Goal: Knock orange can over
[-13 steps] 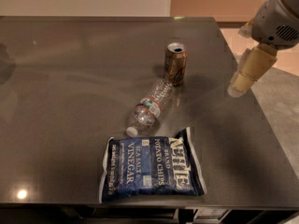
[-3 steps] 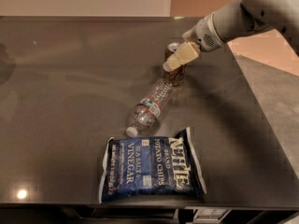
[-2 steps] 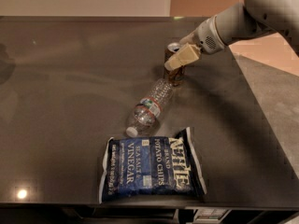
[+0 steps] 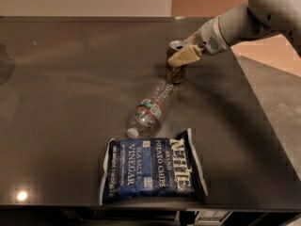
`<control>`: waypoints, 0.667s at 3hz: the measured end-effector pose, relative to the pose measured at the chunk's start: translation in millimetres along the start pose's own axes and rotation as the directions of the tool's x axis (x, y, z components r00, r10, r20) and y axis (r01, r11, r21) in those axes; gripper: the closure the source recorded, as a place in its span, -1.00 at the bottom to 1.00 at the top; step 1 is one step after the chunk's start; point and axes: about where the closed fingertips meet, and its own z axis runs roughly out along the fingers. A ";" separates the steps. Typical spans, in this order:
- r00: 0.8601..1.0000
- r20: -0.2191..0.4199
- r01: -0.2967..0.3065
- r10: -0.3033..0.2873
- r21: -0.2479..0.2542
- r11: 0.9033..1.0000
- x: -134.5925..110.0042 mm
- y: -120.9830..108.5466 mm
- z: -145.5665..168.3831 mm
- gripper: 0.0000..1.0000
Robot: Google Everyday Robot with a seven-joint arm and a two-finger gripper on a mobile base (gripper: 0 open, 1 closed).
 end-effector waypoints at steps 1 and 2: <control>1.000 0.001 0.018 -0.018 0.000 1.000 -9.4 -1.6 -8.1 0.94; 0.997 -0.034 0.067 -0.067 0.001 0.998 -23.6 -1.7 -17.9 1.00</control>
Offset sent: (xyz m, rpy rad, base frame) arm -0.0004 -0.0018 0.0555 -0.1252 -0.0626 0.0697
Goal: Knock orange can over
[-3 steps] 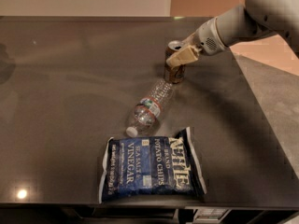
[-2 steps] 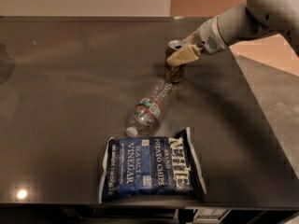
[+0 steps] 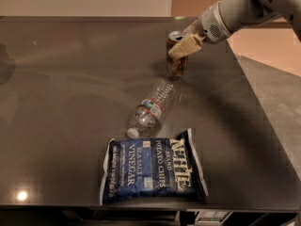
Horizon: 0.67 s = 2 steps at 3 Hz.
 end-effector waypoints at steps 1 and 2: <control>0.993 -0.074 0.091 -0.093 -0.019 0.996 -13.8 4.2 -2.6 1.00; 0.973 -0.144 0.176 -0.183 -0.055 0.983 -23.7 11.0 0.7 1.00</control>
Offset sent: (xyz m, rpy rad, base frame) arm -0.0087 0.0272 0.0285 -0.3132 -0.0604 0.2152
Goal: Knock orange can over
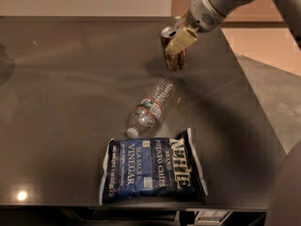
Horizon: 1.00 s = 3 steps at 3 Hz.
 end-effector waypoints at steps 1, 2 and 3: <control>0.981 -0.138 0.133 -0.139 -0.055 0.990 -7.8 12.9 16.0 1.00; 0.925 -0.296 0.215 -0.237 -0.108 0.971 1.3 19.2 32.3 1.00; 0.856 -0.421 0.264 -0.301 -0.144 0.954 15.1 22.2 40.7 1.00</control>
Offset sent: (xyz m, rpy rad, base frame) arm -0.0111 0.0177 -0.0450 -0.6063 0.0039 0.2185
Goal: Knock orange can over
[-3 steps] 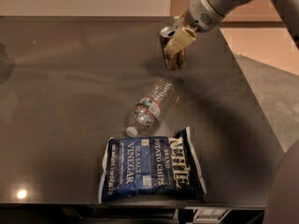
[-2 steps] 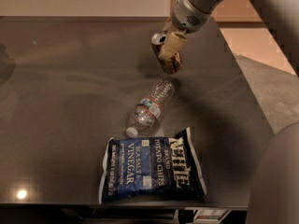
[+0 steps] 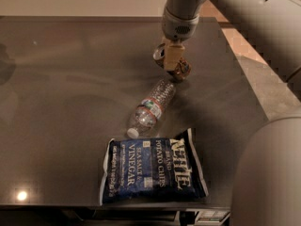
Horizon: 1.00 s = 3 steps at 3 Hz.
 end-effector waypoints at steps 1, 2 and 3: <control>0.997 -0.073 0.038 -0.037 0.006 0.999 0.3 1.9 2.9 0.67; 0.993 -0.100 0.060 -0.059 0.013 0.998 -3.4 0.5 0.9 0.21; 0.992 -0.101 0.076 -0.074 0.018 0.997 -7.2 -2.2 -1.8 -0.26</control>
Offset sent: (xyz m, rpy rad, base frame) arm -0.0032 0.0060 0.0068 -0.1457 -0.0463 0.0461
